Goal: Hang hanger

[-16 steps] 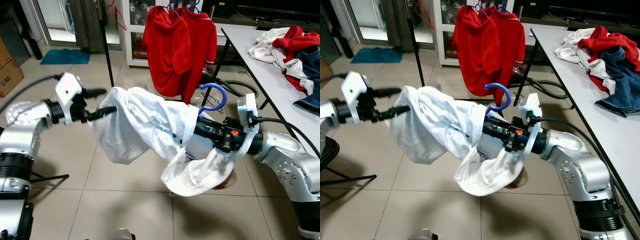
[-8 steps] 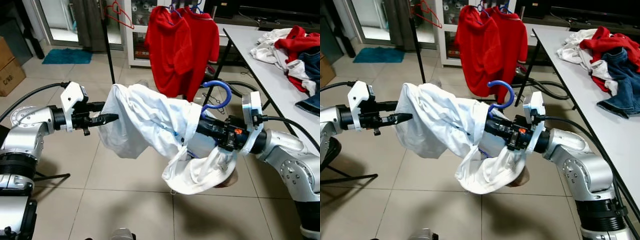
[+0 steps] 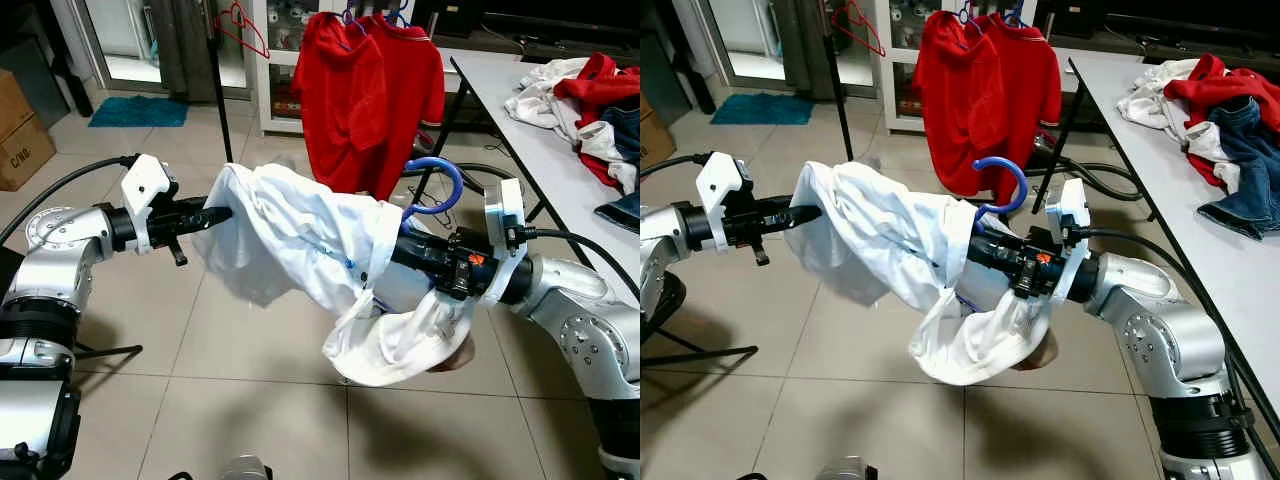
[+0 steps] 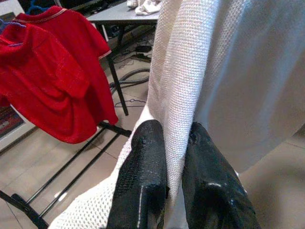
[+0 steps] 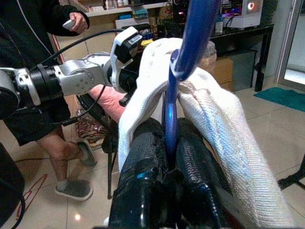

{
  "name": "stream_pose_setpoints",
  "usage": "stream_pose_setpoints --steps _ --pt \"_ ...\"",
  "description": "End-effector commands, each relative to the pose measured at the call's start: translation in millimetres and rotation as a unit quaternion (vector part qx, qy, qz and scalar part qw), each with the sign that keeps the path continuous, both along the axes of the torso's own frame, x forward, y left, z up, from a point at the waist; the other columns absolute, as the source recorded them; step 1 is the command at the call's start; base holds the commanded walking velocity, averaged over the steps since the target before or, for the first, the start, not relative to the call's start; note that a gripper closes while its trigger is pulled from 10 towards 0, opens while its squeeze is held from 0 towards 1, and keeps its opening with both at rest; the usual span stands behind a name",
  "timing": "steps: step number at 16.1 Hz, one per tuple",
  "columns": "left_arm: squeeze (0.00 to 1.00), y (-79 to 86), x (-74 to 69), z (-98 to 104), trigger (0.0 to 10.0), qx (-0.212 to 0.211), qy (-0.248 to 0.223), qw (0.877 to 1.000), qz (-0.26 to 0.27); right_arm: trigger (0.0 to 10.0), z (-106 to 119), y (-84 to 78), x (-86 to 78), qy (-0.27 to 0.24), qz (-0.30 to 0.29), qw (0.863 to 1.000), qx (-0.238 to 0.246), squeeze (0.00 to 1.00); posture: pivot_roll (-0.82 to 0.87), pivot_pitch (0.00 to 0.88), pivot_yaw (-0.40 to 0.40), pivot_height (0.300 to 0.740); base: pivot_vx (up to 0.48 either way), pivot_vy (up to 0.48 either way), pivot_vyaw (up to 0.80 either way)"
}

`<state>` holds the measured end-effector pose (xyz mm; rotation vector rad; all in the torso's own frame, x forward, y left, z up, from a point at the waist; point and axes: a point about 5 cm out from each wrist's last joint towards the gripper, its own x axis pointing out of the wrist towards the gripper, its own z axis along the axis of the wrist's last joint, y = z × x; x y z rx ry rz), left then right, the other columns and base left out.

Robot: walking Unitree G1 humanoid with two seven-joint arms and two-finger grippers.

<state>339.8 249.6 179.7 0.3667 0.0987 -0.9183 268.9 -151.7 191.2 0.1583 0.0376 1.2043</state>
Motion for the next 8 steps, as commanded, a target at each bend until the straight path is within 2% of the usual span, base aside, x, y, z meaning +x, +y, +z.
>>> stream_pose_setpoints --steps 1,4,7,8 --pt "0.00 -1.1 3.4 9.6 0.0 -0.014 -0.022 1.000 0.001 10.0 10.6 -2.2 2.6 -0.022 -0.001 1.000 0.015 0.00 0.05 0.000 -0.025 0.740 0.000 0.000 0.00" --pt "0.00 1.1 5.5 18.8 0.0 -0.043 -0.044 0.998 0.013 10.0 9.9 -2.1 3.3 -0.021 -0.004 1.000 0.013 0.00 0.05 0.000 -0.023 0.740 0.000 0.000 0.00" --pt "0.00 7.4 4.9 35.1 0.0 -0.086 -0.078 0.993 0.025 10.0 2.7 -7.2 5.8 -0.007 -0.035 0.999 -0.006 0.00 0.05 0.000 -0.019 0.740 0.000 0.000 0.00" --pt "0.00 13.7 4.5 48.5 0.0 -0.107 -0.106 0.988 0.040 10.0 -4.1 -10.8 8.2 0.007 -0.057 0.998 -0.026 0.00 0.05 0.000 -0.021 0.740 0.000 0.000 0.00"
